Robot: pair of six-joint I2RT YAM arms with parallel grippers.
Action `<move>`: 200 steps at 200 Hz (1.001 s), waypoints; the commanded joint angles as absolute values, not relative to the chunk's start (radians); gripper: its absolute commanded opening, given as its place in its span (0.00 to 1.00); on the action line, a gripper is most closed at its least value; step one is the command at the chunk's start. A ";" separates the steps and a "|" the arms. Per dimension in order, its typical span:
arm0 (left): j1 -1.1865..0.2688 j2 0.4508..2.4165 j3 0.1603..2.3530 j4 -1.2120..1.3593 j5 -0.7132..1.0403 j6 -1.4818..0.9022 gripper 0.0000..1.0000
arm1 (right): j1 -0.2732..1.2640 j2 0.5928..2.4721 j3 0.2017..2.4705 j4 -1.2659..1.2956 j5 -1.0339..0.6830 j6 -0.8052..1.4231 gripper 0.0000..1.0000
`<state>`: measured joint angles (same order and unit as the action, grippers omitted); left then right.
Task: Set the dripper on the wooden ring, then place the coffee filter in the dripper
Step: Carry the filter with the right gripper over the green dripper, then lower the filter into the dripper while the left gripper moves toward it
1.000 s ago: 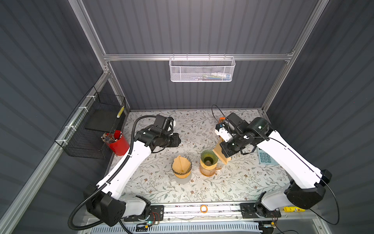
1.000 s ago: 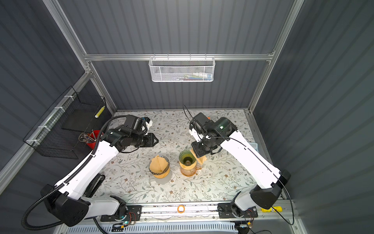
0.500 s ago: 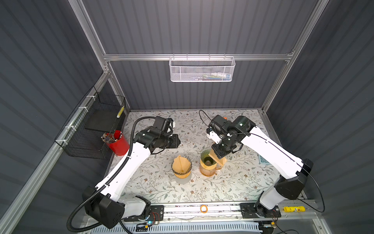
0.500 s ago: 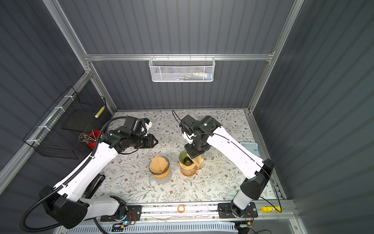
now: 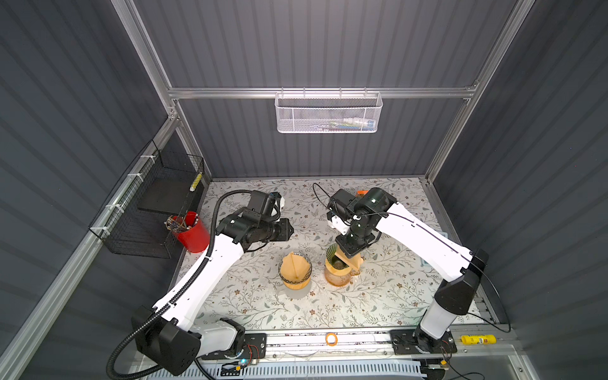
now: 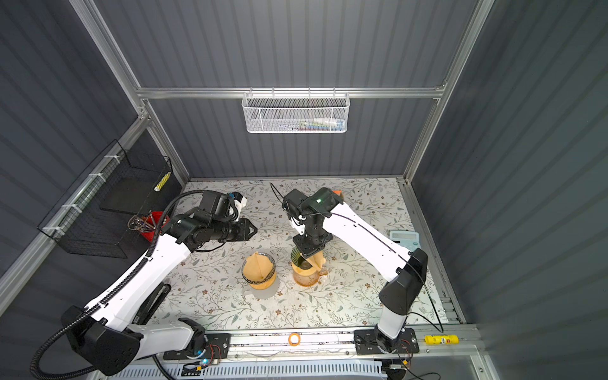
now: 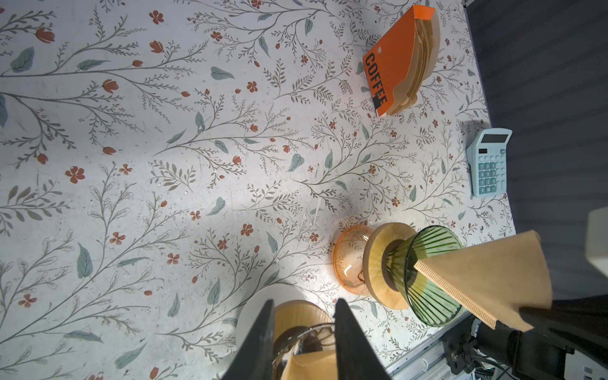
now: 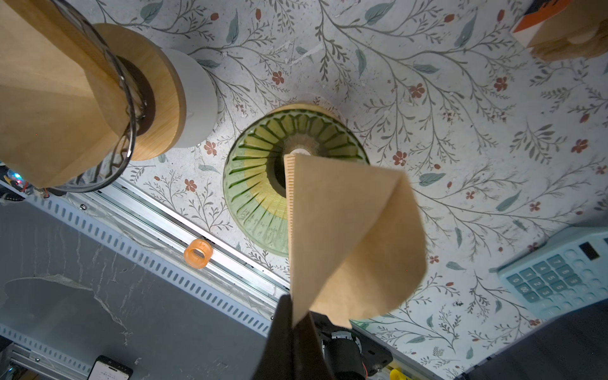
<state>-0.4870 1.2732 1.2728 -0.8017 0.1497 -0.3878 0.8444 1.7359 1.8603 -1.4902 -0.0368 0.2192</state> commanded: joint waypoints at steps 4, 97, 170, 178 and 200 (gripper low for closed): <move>-0.480 1.247 1.254 -0.786 0.170 -0.389 0.32 | 0.854 1.753 1.888 -1.517 -0.018 0.219 0.04; -0.480 1.232 1.232 -0.770 0.175 -0.385 0.32 | 0.860 1.827 1.935 -1.526 0.012 0.236 0.14; -0.482 1.238 1.251 -0.777 0.254 -0.350 0.33 | 0.858 1.816 1.989 -1.500 -0.007 0.268 0.23; -0.483 1.241 1.255 -0.778 0.263 -0.346 0.33 | 0.854 1.804 1.990 -1.488 -0.022 0.274 0.25; -0.516 1.266 1.287 -0.802 0.281 -0.335 0.33 | 0.837 1.769 1.977 -1.452 -0.062 0.293 0.24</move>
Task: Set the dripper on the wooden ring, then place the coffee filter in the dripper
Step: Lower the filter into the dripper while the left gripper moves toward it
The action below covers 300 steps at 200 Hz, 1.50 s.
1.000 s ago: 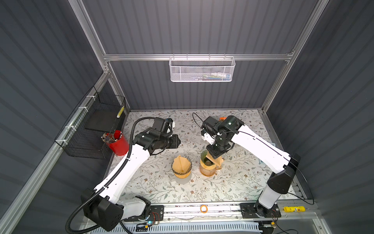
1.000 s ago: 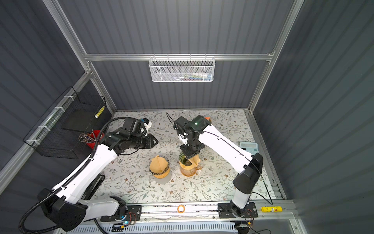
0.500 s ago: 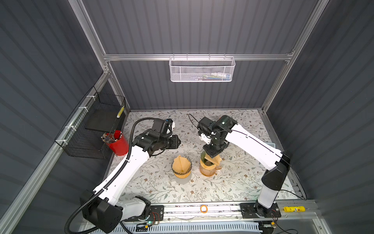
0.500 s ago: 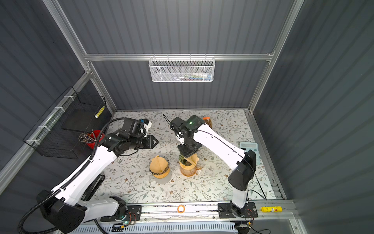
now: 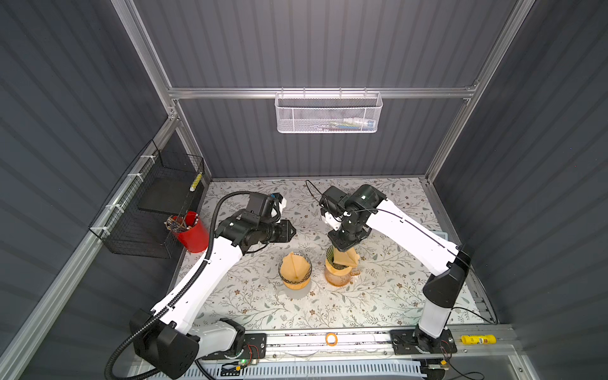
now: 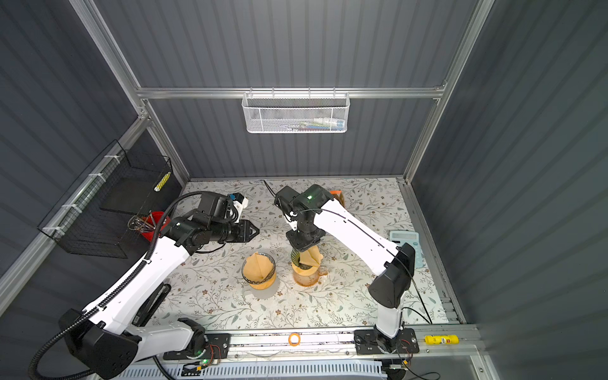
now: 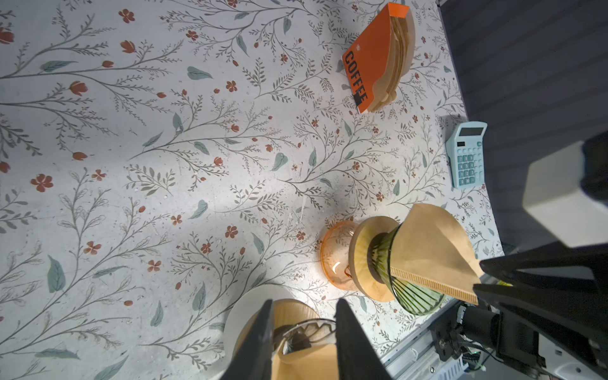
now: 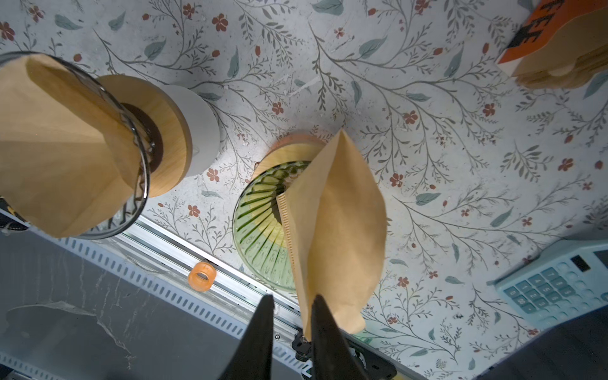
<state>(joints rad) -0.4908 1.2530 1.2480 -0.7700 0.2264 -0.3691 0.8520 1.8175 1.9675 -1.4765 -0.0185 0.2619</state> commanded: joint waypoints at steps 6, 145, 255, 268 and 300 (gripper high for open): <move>-0.533 1.279 1.300 -0.811 0.277 -0.334 0.33 | 0.827 1.752 1.963 -1.436 -0.075 0.299 0.25; -0.886 1.661 1.683 -0.810 0.207 -0.479 0.21 | 0.508 1.359 1.355 -0.930 -0.314 0.371 0.21; -0.907 1.669 1.628 -0.839 0.201 -0.497 0.19 | 0.513 1.392 1.330 -0.861 -0.425 0.370 0.20; -0.906 1.659 1.610 -0.833 0.201 -0.500 0.19 | 0.521 1.397 1.329 -0.861 -0.422 0.371 0.20; -0.906 1.641 1.582 -0.833 0.199 -0.502 0.19 | 0.540 1.413 1.333 -0.873 -0.414 0.373 0.20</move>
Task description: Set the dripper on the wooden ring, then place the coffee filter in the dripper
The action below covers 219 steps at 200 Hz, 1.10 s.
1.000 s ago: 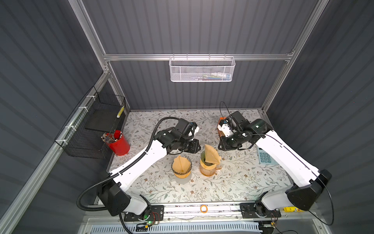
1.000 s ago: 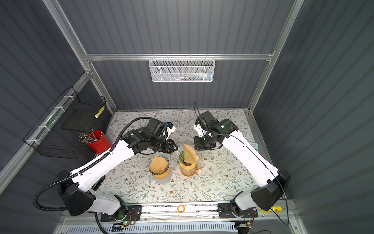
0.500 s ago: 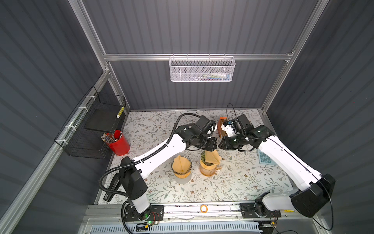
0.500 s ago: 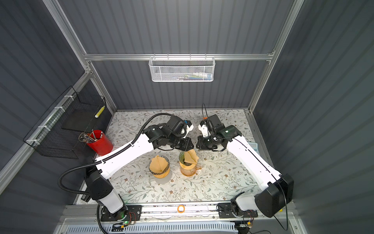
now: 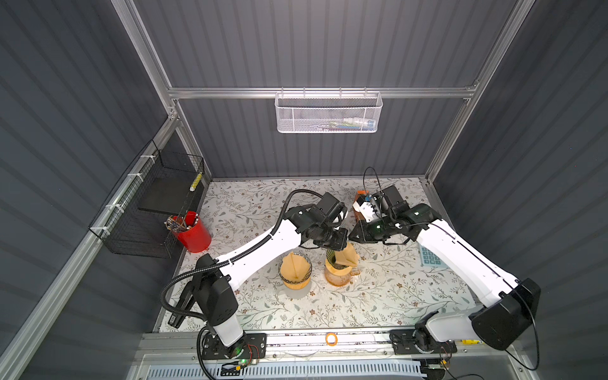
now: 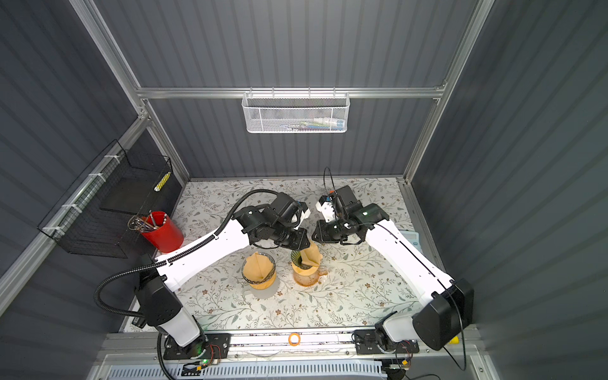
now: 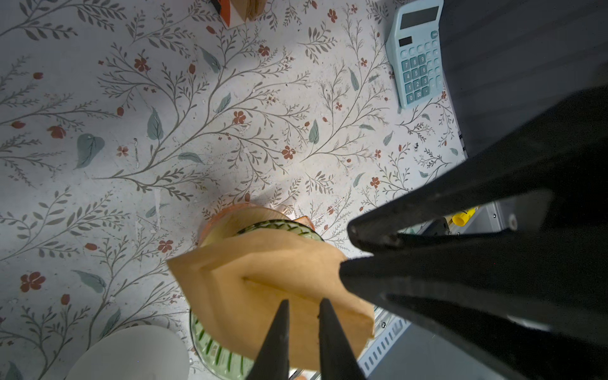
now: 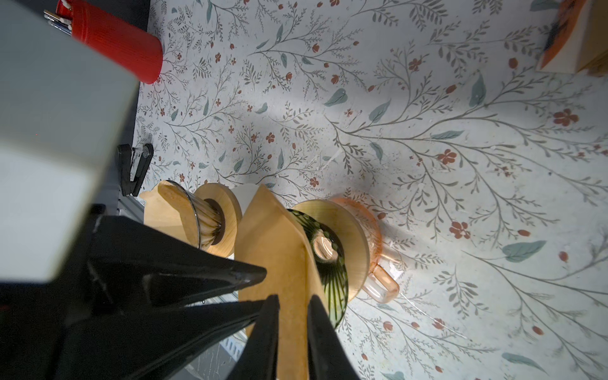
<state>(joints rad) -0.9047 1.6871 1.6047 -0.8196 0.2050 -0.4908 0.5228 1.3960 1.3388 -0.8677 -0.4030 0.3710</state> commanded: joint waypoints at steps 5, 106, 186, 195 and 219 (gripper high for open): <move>-0.906 1.637 1.579 -0.833 0.199 -0.502 0.18 | 0.544 1.416 1.336 -0.877 -0.410 0.371 0.20; -0.907 1.587 1.513 -0.812 0.193 -0.511 0.18 | 0.602 1.434 1.392 -0.958 -0.277 0.347 0.19; -0.906 1.575 1.496 -0.804 0.192 -0.517 0.18 | 0.606 1.431 1.420 -0.988 -0.261 0.334 0.20; -0.906 1.575 1.493 -0.801 0.192 -0.520 0.18 | 0.613 1.431 1.420 -0.990 -0.259 0.332 0.20; -0.905 1.571 1.487 -0.796 0.191 -0.525 0.18 | 0.626 1.430 1.425 -1.001 -0.251 0.327 0.20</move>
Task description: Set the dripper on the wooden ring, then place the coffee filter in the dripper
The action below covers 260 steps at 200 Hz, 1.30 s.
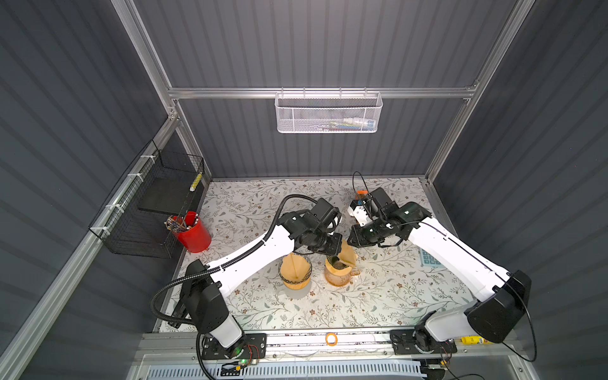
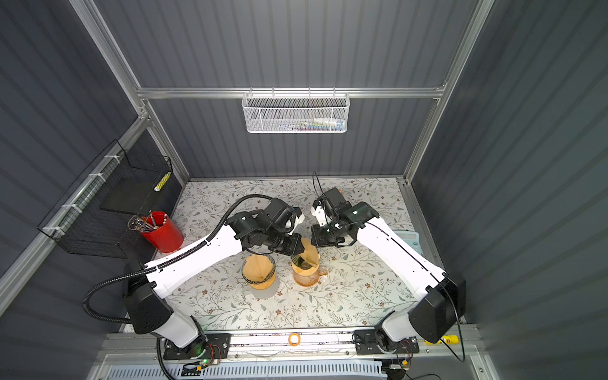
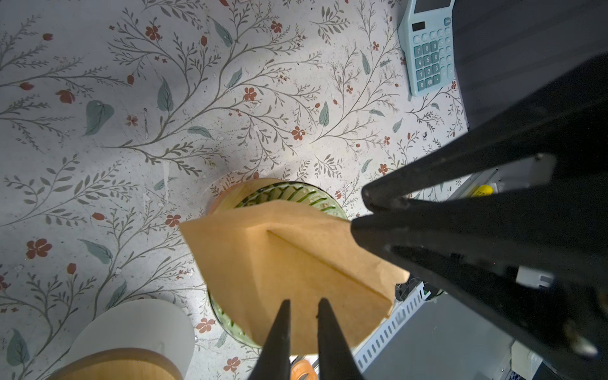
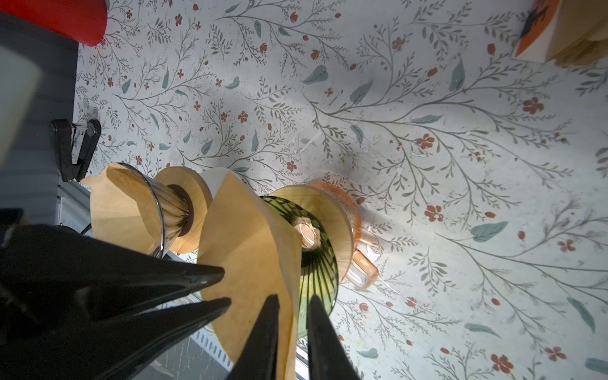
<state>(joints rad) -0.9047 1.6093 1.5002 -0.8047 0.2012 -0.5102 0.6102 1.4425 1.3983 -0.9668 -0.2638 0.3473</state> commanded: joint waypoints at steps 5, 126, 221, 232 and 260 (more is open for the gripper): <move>-0.906 1.570 1.486 -0.795 0.192 -0.525 0.18 | 0.627 1.430 1.425 -1.003 -0.252 0.327 0.20; -0.907 1.559 1.443 -0.779 0.191 -0.538 0.17 | 0.639 1.451 1.397 -1.008 -0.226 0.321 0.15; -0.907 1.552 1.384 -0.755 0.192 -0.543 0.17 | 0.647 1.473 1.367 -0.991 -0.221 0.325 0.12; -0.907 1.552 1.378 -0.750 0.193 -0.545 0.17 | 0.649 1.474 1.364 -0.989 -0.220 0.327 0.12; -0.907 1.557 1.367 -0.747 0.192 -0.544 0.17 | 0.651 1.480 1.359 -0.985 -0.220 0.328 0.11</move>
